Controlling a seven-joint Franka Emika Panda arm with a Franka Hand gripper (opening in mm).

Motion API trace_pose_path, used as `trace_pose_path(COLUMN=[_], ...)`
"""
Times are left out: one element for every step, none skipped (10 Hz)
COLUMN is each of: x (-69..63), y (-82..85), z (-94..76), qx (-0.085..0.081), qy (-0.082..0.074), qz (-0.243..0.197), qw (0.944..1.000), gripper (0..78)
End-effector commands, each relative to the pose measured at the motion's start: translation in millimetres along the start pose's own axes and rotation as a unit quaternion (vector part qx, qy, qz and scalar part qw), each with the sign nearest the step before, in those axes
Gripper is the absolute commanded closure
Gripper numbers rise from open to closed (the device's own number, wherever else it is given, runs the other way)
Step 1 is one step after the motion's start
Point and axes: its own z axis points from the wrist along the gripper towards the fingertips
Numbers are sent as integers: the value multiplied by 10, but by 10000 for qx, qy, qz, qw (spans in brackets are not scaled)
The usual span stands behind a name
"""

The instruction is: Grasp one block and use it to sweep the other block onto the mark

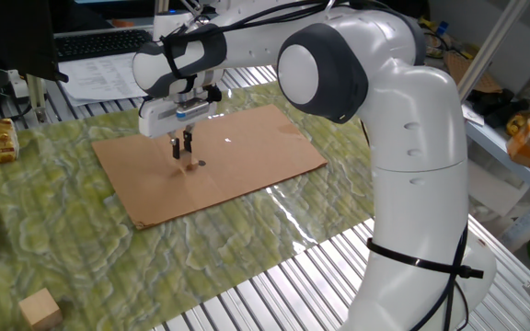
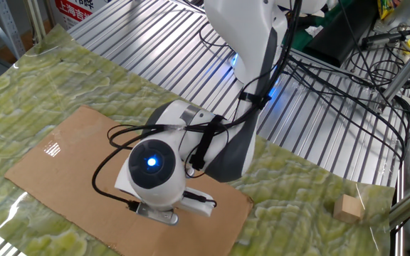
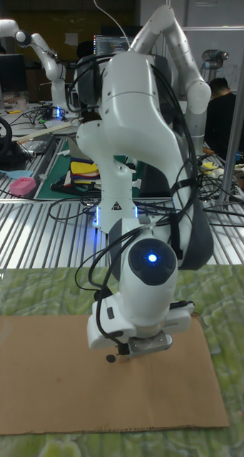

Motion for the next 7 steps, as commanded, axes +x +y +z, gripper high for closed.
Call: trace_pose_path(x=[-5, -5, -5, -5, -5, 20, 51], y=[-199, -212, -202, -201, 9, 142, 192], z=[47, 51, 48, 48, -5, -41, -45], qx=[-17, -13, -36, -38, -134, -106, -98], qy=[18, 18, 42, 42, 25, 168, 275], qz=[-1, 0, 13, 14, 278, 244, 291], qw=[10000, 10000, 10000, 10000, 9995, 9995, 9991], gripper=[764, 764, 764, 764, 764, 764, 764])
